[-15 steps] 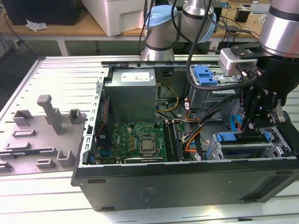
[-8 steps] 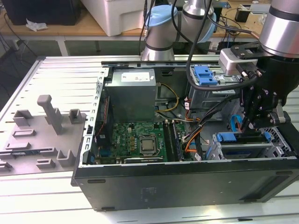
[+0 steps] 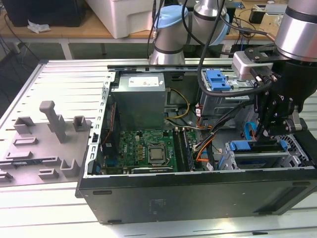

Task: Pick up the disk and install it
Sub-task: 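Insert the second disk wire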

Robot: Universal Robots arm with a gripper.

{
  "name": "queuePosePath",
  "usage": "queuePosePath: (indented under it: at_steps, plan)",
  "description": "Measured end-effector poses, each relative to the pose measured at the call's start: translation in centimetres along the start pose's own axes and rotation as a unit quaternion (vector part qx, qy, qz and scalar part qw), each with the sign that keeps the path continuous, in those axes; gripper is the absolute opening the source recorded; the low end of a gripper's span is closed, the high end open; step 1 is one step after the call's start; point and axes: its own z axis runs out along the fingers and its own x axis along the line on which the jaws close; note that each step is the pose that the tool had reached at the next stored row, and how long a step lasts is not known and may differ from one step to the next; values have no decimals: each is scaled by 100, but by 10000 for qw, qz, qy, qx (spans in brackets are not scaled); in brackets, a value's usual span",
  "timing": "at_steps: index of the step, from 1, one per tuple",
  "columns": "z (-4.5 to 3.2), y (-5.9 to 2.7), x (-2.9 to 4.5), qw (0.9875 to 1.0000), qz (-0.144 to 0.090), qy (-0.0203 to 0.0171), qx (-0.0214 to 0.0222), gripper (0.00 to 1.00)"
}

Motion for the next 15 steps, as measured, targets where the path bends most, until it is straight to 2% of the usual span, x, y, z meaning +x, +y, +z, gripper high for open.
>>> queuePosePath:
  at_steps: [5,15]
  plan:
    - [1,-5,2,10000,5,-35,-1,16]
    - [0,8,9,10000,6,-36,-1,16]
